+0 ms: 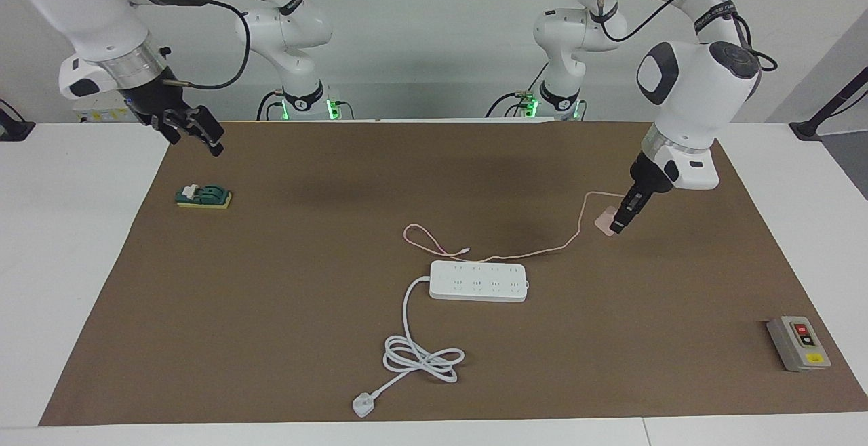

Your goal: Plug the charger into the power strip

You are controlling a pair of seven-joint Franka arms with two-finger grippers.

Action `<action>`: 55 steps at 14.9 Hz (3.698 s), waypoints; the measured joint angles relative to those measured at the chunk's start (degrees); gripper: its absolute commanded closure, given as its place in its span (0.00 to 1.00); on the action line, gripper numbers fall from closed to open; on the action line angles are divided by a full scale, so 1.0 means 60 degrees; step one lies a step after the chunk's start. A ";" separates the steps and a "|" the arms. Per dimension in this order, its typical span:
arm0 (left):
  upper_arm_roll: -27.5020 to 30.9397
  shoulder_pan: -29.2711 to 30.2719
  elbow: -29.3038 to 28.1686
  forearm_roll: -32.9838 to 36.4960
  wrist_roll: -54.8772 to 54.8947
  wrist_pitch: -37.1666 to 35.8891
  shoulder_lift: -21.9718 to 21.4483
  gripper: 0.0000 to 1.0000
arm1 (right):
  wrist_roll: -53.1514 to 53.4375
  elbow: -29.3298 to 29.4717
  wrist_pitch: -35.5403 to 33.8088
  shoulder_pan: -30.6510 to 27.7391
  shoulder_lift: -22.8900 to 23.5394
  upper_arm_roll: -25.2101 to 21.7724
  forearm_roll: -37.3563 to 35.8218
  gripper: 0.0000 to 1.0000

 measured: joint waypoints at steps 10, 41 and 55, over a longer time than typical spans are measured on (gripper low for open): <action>-0.0057 -0.1697 0.1239 0.2022 -0.7808 -0.1467 0.1062 1.00 | -0.2586 0.0000 0.0036 -0.0186 0.0015 0.0029 -0.0081 0.00; -0.0009 -0.3073 0.3155 0.2712 -1.0566 -0.1441 0.3841 1.00 | -0.2586 0.0001 -0.0085 -0.0168 -0.0029 0.0060 -0.0086 0.00; 0.0006 -0.3072 0.2322 0.2715 -1.0565 -0.0765 0.3588 1.00 | -0.2586 0.0001 -0.0085 -0.0168 -0.0029 0.0060 -0.0086 0.00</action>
